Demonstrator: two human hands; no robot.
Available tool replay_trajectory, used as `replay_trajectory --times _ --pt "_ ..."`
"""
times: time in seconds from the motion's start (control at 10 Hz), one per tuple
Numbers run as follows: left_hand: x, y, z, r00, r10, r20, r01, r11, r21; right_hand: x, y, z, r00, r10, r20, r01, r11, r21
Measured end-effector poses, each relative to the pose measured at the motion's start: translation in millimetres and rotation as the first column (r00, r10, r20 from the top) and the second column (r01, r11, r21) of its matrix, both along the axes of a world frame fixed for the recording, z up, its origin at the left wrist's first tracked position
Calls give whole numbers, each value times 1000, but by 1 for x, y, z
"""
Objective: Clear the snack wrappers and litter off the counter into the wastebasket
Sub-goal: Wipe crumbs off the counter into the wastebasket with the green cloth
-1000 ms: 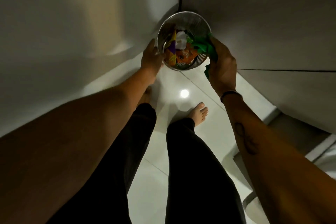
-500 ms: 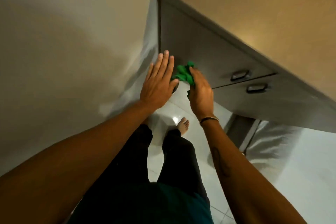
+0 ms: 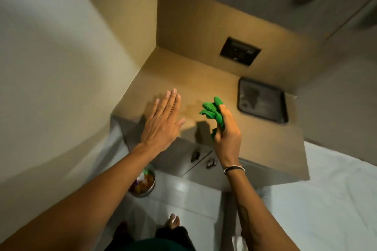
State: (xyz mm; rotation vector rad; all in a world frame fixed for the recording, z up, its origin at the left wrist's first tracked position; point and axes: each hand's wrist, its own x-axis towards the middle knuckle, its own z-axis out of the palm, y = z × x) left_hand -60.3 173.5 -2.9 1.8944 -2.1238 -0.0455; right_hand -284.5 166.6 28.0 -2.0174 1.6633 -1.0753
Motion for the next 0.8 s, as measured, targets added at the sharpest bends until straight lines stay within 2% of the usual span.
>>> replay_trajectory --times 0.3,0.4,0.5,0.6,0.7,0.8 --pt "-47 -99 3 999 -8 47 4 996 87 -88 -161 14 949 -221 -224 241 968 69" --pt "-49 -105 -7 998 -1 56 -5 994 107 -93 -194 6 923 -267 -278 312 941 130" --pt "-48 -107 -27 999 7 54 -15 987 160 -88 -223 -15 891 -151 -428 340 847 409" --pt "-44 -108 -37 999 18 45 -26 979 202 -86 -229 -31 876 -102 -472 365 781 507" --pt "-35 -103 -42 999 21 26 -26 971 237 -85 -230 -24 894 -119 -432 356 772 526" --pt "-32 -105 -40 1000 27 8 -28 975 220 -80 -220 -23 887 -142 -440 337 849 407"
